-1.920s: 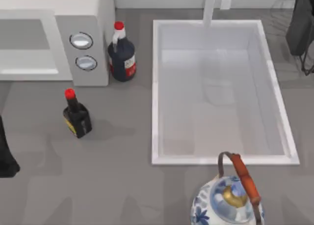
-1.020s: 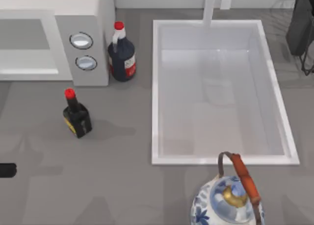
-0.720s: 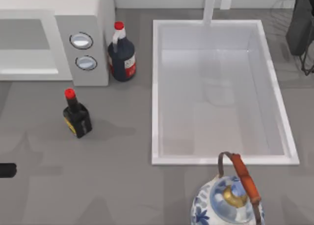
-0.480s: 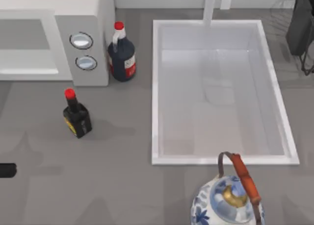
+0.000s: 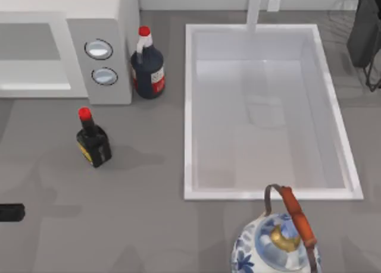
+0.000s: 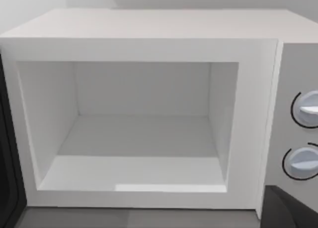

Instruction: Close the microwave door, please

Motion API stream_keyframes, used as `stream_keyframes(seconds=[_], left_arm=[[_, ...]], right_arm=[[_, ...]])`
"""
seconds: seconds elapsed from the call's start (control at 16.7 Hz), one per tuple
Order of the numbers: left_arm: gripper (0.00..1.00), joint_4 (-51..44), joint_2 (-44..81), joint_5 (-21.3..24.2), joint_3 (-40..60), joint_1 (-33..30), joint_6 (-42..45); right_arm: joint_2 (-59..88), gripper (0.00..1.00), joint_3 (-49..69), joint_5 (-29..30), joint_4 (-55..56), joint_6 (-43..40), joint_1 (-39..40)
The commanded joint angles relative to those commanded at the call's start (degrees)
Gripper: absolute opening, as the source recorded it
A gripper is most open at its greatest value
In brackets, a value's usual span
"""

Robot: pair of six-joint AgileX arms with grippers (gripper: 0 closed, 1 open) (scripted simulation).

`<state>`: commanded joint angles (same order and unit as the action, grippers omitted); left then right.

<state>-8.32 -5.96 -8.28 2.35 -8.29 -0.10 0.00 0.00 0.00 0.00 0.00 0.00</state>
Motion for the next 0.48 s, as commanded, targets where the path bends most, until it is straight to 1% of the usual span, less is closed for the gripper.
stream_keyframes(seconds=[0.18,0.24,0.36,0.48], left_arm=[[0.00,0.22,0.24,-0.02,-0.22,0.00,-0.03],[0.00,0.46,0.33,-0.82,-0.37,-0.80,-0.03],[0.00,1.32,0.65,-4.26,-0.93,-4.24,-0.05],[0.00,2.61,1.19,-8.99,-1.68,-8.96,-0.06]], right_arm=[[0.00,1.00,0.00,0.00,0.00,0.00,0.00],[0.00,1.00,0.00,0.00,0.00,0.00,0.00],[0.00,1.00,0.00,0.00,0.00,0.00,0.00],[0.00,1.00,0.00,0.00,0.00,0.00,0.00]])
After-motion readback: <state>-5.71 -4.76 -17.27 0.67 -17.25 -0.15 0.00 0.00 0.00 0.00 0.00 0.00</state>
